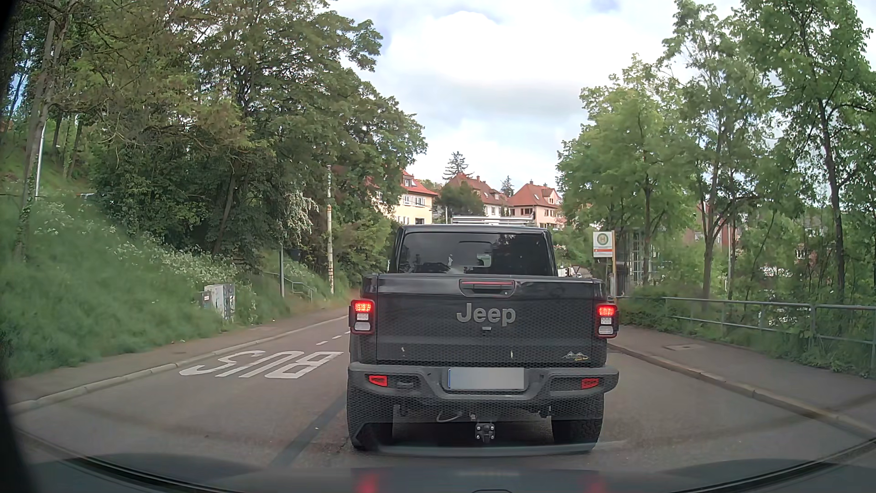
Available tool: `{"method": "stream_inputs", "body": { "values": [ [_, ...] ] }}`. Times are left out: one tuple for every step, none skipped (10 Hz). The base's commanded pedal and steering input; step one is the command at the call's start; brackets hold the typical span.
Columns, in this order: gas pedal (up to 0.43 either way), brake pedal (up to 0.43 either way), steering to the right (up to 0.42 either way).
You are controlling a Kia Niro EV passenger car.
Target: Follow the waypoints while adhering to traffic rules and regulations
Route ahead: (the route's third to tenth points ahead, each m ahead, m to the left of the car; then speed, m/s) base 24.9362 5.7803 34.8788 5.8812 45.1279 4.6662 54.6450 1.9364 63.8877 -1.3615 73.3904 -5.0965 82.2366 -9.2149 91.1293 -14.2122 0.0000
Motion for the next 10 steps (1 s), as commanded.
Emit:
{"method": "stream_inputs", "body": {
  "values": [
    [0.000,0.000,0.000],
    [0.000,0.000,0.000],
    [0.000,0.000,0.001],
    [0.000,0.000,0.000],
    [0.000,0.000,0.001],
    [0.000,0.000,0.001],
    [0.000,0.000,0.001],
    [0.000,0.000,0.000],
    [0.000,0.000,0.000],
    [0.000,0.000,0.000]
  ]
}}
